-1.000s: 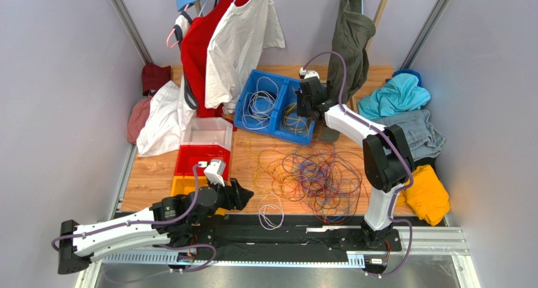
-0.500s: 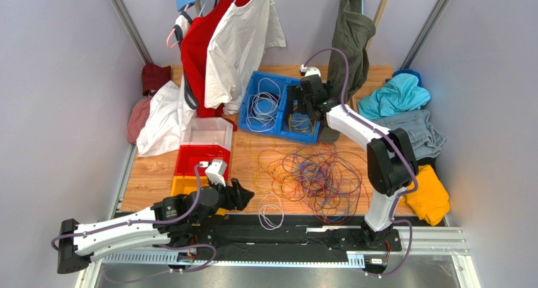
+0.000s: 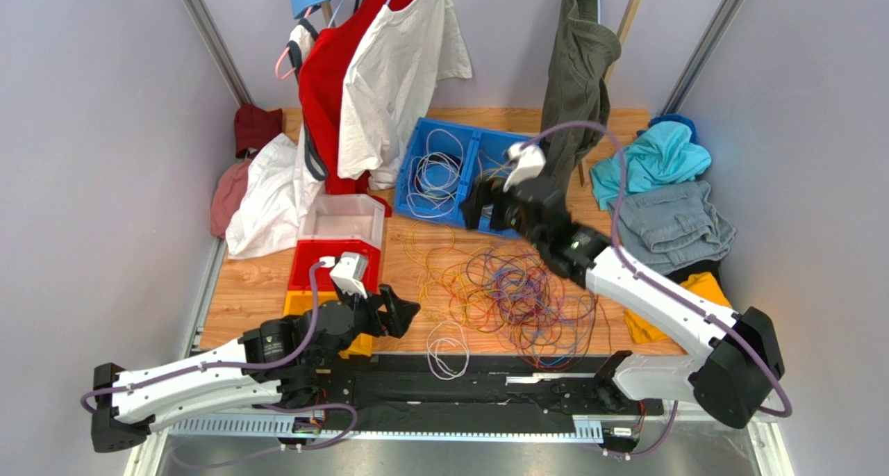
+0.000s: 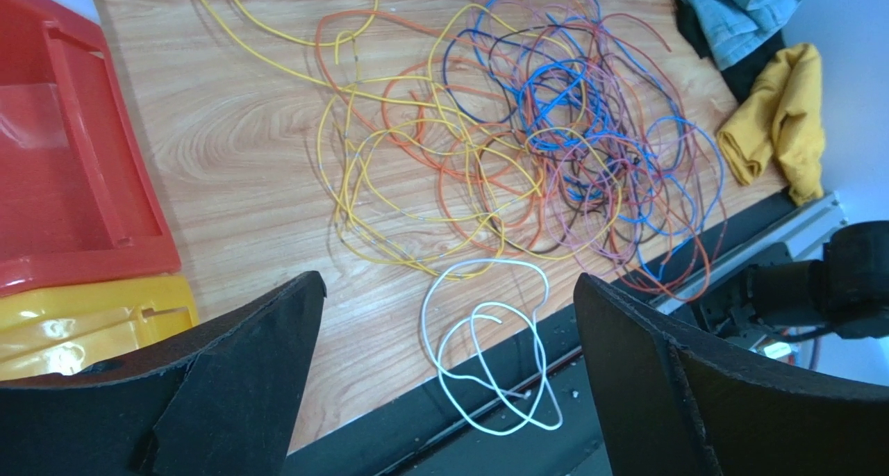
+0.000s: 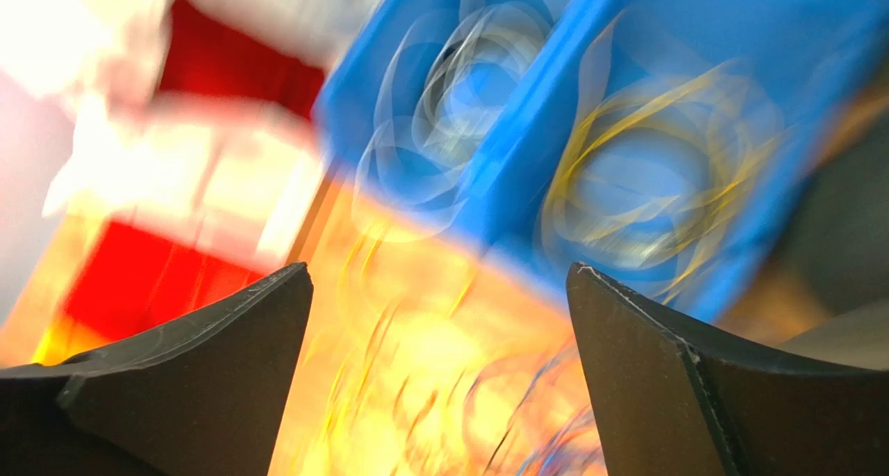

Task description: Untangle the cables

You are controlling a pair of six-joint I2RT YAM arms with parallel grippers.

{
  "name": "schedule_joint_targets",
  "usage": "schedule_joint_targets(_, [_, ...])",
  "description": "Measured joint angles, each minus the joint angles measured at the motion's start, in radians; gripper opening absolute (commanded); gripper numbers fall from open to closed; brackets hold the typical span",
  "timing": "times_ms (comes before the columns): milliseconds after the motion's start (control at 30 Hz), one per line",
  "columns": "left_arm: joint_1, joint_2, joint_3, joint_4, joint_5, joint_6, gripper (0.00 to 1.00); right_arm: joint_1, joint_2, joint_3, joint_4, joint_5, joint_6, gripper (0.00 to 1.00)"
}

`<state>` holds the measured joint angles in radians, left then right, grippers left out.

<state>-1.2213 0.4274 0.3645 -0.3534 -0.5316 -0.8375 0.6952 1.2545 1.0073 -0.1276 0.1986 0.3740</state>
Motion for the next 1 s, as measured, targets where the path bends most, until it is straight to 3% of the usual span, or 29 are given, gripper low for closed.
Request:
schedule_joint_targets(167, [0.0, 0.097, 0.004, 0.004, -0.012, -0.002, 0.93, 0.235, -0.002, -0.231, 0.023, 0.001, 0.031, 0.54])
schedule_joint_targets(400, [0.0, 0.119, 0.004, 0.002, -0.023, -0.034, 0.89, 0.283, 0.053, -0.36, 0.063, 0.001, 0.045, 0.61])
schedule_joint_targets(700, [0.0, 0.058, 0.004, -0.032, -0.037, -0.06, 0.89, 0.283, 0.229, -0.32, 0.167, -0.026, 0.022, 0.56])
schedule_joint_targets(767, [0.0, 0.059, 0.004, -0.037, -0.039, -0.063, 0.88, 0.283, 0.274, -0.304, 0.175, -0.029, 0.021, 0.46])
schedule_joint_targets(800, [0.0, 0.06, 0.004, -0.037, -0.04, -0.063, 0.88, 0.283, 0.297, -0.294, 0.178, -0.03, 0.02, 0.15])
schedule_joint_targets(833, [0.0, 0.061, 0.004, -0.038, -0.042, -0.063, 0.88, 0.283, 0.316, -0.285, 0.178, -0.029, 0.016, 0.0])
schedule_joint_targets(1000, [0.0, 0.064, 0.004, -0.047, -0.054, -0.063, 0.86, 0.295, 0.28, -0.24, 0.117, 0.019, -0.005, 0.0])
